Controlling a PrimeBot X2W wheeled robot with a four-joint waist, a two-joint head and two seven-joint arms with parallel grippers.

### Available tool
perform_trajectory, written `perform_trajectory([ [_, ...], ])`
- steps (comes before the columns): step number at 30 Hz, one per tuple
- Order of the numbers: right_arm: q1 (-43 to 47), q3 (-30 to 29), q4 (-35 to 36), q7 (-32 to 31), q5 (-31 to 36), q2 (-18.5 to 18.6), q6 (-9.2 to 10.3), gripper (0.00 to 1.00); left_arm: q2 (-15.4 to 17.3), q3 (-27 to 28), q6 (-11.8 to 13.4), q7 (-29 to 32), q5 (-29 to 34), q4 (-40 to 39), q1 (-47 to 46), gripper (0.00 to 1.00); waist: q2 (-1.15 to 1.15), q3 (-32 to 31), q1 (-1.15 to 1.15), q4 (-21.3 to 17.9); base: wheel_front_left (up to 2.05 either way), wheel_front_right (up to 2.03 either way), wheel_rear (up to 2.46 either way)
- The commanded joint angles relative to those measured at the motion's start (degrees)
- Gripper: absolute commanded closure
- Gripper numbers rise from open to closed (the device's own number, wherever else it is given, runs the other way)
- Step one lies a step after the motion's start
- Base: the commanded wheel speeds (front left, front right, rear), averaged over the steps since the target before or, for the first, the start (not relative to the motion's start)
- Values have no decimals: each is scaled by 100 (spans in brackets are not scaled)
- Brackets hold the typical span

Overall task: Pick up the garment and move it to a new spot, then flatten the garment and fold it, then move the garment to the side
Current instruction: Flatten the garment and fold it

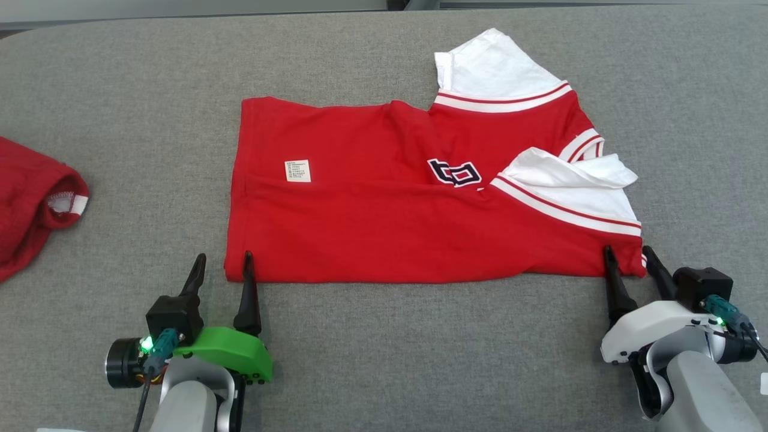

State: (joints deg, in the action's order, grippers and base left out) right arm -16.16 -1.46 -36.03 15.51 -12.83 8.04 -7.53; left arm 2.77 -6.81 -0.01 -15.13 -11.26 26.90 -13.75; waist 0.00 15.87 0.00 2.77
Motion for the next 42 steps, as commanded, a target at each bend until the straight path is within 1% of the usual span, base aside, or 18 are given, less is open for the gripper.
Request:
perform_trajectory([
  [1, 51, 72, -142, -67, 4, -22, 8, 100, 24, 9, -2, 1, -37, 35, -52, 0, 0, 2, 0, -2, 0, 0, 0],
  [5, 24, 103, 32, -61, -46, 68, 14, 100, 24, 4, -62, 1, -111, 130, -74, 0, 0, 17, 0, -9, 0, 0, 0],
  [10, -6, 179, 410, -41, -90, 87, 9, 100, 24, 25, -178, 1, -222, 296, -144, 0, 0, 40, 0, -32, 0, 0, 0],
  [13, -19, 257, 537, -36, -116, 96, 8, 100, 25, 41, -206, 0, -280, 430, -207, 0, 0, 58, 0, -54, 0, 0, 0],
  [15, -30, 292, 586, -36, -130, 94, 8, 100, 24, 36, -210, 0, -331, 586, -255, 0, 0, 69, 0, -70, 0, 0, 0],
  [19, -31, 334, 624, -36, -180, 110, 8, 100, 24, -49, -319, 9, -450, 957, -322, 0, 0, 73, 0, -97, 0, 0, 0],
  [20, -25, 336, 629, -36, -189, 112, 8, 100, 20, -95, -362, 12, -472, 1024, -346, 28, 0, 72, 0, -99, 0, 0, 0],
  [21, -17, 339, 629, -36, -188, 115, 8, 100, 17, -147, -407, 13, -503, 1087, -367, 69, 0, 69, 0, -99, 0, 0, 0],
  [22, -8, 337, 629, -36, -194, 118, 8, 100, 16, -181, -445, 13, -535, 1156, -385, 100, 0, 65, 0, -98, 0, 0, 0],
  [28, 3, 319, 629, -36, -193, 105, 8, 100, 12, -309, -559, 27, -693, 1480, -464, 100, 0, 63, 0, -89, 0, 0, 0],
  [30, -6, 304, 620, -36, -198, 88, 8, 100, 13, -341, -597, 27, -737, 1442, -498, 100, 0, 57, 0, -80, 0, 0, 0],
  [35, -29, 257, 560, -36, -249, 70, 8, 100, 27, -151, -662, 2, -791, 832, -461, 100, 0, -53, 0, -36, 0, 0, 0],
  [39, -198, 288, 433, -36, -333, 123, 9, 100, 27, 27, -704, 1, -608, 284, -332, 100, 0, -275, 0, -21, 0, 0, 0],
  [42, -389, 365, 196, -36, -468, 170, 8, 100, 27, 164, -719, 1, -454, 103, -263, 100, 0, -561, 0, -36, 0, 0, 0],
])
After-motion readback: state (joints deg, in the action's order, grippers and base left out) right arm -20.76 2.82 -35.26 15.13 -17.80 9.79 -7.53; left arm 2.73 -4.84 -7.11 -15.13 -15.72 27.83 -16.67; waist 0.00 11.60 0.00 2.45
